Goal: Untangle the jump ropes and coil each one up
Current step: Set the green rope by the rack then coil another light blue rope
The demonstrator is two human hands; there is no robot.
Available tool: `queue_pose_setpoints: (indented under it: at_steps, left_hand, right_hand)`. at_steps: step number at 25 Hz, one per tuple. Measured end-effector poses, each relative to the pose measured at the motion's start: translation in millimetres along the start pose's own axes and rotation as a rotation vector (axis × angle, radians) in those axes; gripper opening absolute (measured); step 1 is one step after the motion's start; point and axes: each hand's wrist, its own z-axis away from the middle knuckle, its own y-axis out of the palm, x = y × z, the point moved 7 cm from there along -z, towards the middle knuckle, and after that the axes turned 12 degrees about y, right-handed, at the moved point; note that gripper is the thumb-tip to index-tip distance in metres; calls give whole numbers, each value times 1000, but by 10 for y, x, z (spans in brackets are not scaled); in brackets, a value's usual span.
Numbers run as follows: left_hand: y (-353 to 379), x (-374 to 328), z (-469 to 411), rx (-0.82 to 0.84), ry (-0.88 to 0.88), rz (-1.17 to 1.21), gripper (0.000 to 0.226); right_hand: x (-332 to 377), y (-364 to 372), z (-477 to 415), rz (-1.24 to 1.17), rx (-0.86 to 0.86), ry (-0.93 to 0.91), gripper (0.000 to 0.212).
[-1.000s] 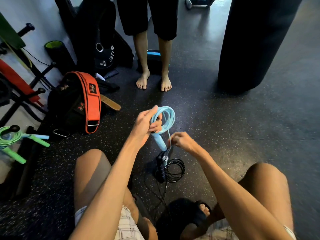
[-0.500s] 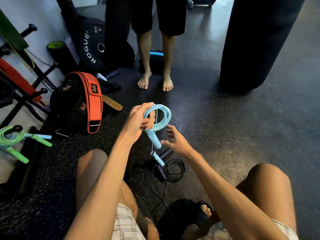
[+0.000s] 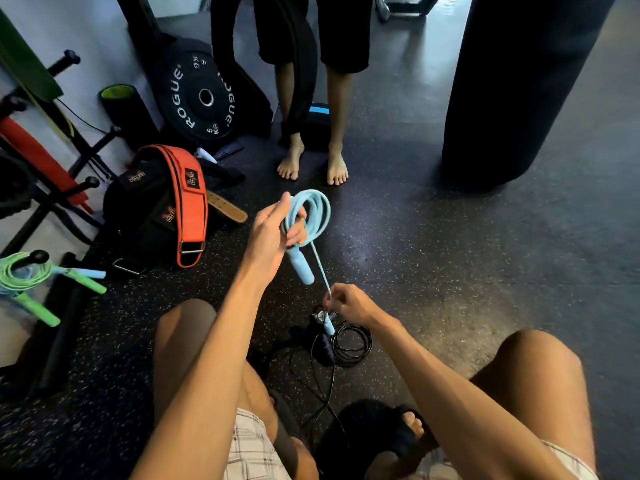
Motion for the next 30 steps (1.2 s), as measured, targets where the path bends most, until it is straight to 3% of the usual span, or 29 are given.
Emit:
queue_pose_setpoints:
  at_steps: [3, 7, 12, 16, 19, 25, 30]
  left_hand:
    - [-162, 95, -17, -156, 54, 0, 30]
    - [-389, 148, -86, -307, 184, -359, 26]
    - [-495, 361, -138, -167, 228, -738, 23]
    - [-469, 617, -39, 28, 34, -892, 23]
    - [-304, 722, 37, 176, -105, -787, 25]
    - [-47, 718, 250, 258, -269, -455, 48]
    - [106, 568, 266, 250, -247, -260, 44]
  right_hand:
    - [-25, -130, 102, -6, -17, 30, 14]
    - [160, -217, 219, -83, 43, -72, 16]
    - [546, -319, 360, -141, 99, -182, 20]
    - [933, -612, 448, -190, 63, -249, 24]
    - [1120, -874, 445, -201, -23, -289, 28]
    - [1065, -1122, 402, -321, -189, -298, 20]
    - [928, -1061, 343, -407, -217, -218, 20]
